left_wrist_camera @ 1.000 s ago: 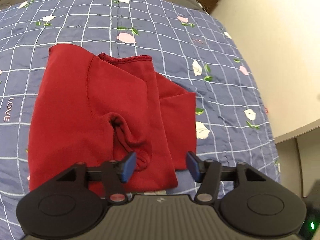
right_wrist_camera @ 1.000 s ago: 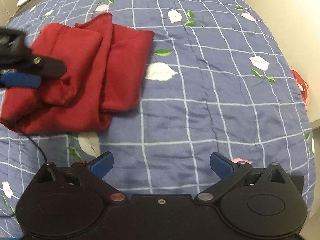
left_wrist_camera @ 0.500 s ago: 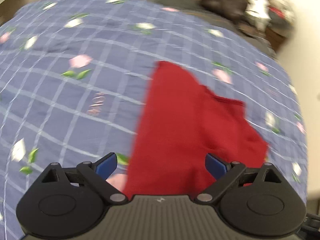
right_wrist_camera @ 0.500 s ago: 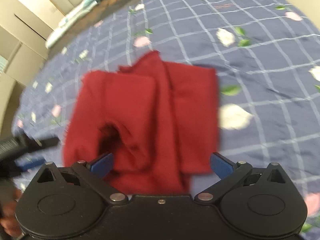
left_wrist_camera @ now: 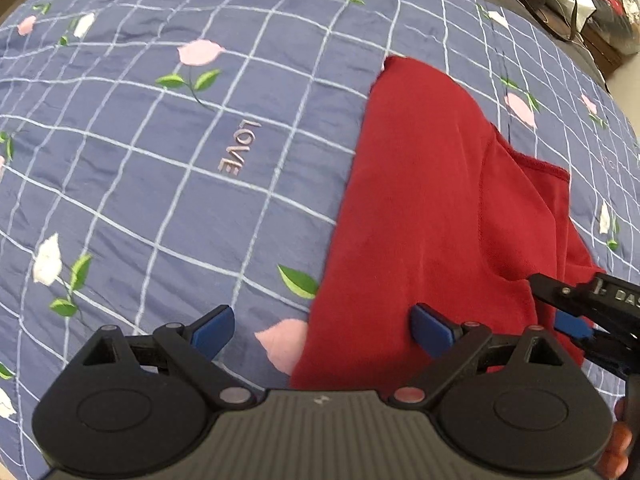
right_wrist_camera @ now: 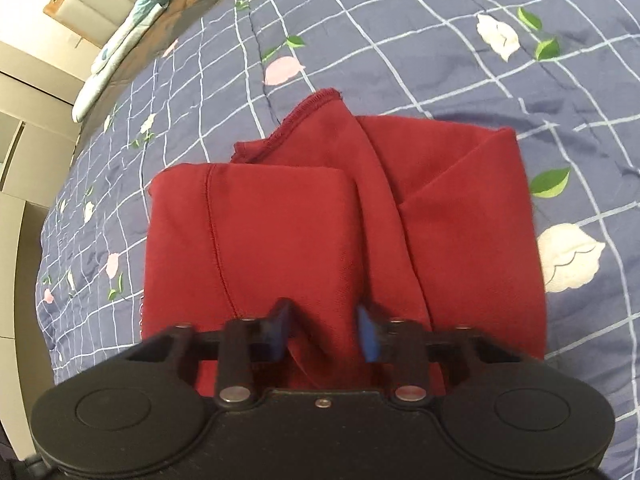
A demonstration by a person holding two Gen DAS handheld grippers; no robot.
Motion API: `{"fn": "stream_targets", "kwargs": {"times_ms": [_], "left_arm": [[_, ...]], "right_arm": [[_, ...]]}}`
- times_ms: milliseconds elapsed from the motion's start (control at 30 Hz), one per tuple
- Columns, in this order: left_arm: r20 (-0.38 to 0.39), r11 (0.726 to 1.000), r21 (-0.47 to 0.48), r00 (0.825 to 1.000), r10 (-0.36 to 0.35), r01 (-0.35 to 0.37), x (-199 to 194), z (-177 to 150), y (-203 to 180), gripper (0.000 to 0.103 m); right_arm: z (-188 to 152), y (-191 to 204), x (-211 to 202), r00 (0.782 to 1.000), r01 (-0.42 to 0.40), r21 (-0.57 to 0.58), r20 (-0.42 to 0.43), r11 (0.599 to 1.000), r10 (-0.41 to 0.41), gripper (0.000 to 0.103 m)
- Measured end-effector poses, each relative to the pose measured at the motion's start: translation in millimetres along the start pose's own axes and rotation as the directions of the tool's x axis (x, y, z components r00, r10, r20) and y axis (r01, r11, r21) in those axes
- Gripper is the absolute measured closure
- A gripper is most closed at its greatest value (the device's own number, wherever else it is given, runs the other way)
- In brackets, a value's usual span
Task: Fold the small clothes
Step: 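Grasp the folded sweater edge with the right gripper and tuck it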
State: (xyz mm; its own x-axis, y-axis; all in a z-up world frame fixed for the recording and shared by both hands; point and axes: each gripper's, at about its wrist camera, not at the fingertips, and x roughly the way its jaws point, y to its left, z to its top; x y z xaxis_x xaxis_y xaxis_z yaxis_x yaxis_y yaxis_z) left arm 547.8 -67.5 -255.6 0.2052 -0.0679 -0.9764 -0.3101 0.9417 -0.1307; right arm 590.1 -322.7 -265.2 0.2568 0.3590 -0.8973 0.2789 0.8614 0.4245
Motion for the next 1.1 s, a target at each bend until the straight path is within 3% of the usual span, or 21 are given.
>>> {"fn": "stream_targets", "kwargs": {"times_ms": [33,133,433,533,667,767,867,933,1100], "left_arm": [[-0.005,1.0,0.0,1.0,-0.004,0.004,0.9,-0.5,-0.7,0.006],[-0.01,1.0,0.008,1.0,-0.018,0.019,-0.5,0.7,-2.5,0.006],[0.079,0.986,0.042,0.983,-0.167,0.164,-34.0,8.6,-16.4,0.007],[0.074,0.986,0.061,0.984,-0.161,0.157,-32.8,10.8,-24.7,0.007],[0.025,0.992,0.077,0.994,-0.105,0.103,-16.8,8.8,-35.7,0.007],[-0.02,0.994,0.087,0.997,-0.069,0.071,-5.0,3.8,-38.5,0.008],[-0.035,0.993,0.1,0.997,-0.065,0.068,-2.1,-3.8,-38.9,0.008],[-0.042,0.993,0.101,0.997,-0.059,0.063,-1.0,-6.5,-36.9,0.008],[-0.059,0.995,0.075,0.997,-0.057,0.061,2.5,-8.7,-29.4,0.008]], "right_arm": [[-0.6,0.6,-0.4,1.0,0.005,-0.008,0.003,1.0,-0.005,0.086],[-0.8,-0.4,-10.3,1.0,0.011,-0.045,0.029,0.999,-0.009,0.096],[-1.5,-28.4,-79.3,0.989,0.008,-0.079,0.148,0.997,0.004,0.098],[-2.0,-44.5,-91.0,0.987,0.039,-0.06,0.155,0.997,-0.029,0.098],[-4.3,-72.1,-81.1,0.993,0.069,0.008,0.097,0.998,-0.069,0.097],[-7.8,-78.5,-72.3,0.994,0.082,0.037,0.074,0.996,-0.084,0.092],[-15.9,-76.0,-77.9,0.992,0.083,0.033,0.088,0.996,-0.086,0.078],[-23.7,-78.5,-84.3,0.993,0.067,0.041,0.094,0.997,-0.071,0.061],[-49.8,-82.0,-89.2,0.999,0.032,0.049,0.043,0.998,-0.034,0.058]]}}
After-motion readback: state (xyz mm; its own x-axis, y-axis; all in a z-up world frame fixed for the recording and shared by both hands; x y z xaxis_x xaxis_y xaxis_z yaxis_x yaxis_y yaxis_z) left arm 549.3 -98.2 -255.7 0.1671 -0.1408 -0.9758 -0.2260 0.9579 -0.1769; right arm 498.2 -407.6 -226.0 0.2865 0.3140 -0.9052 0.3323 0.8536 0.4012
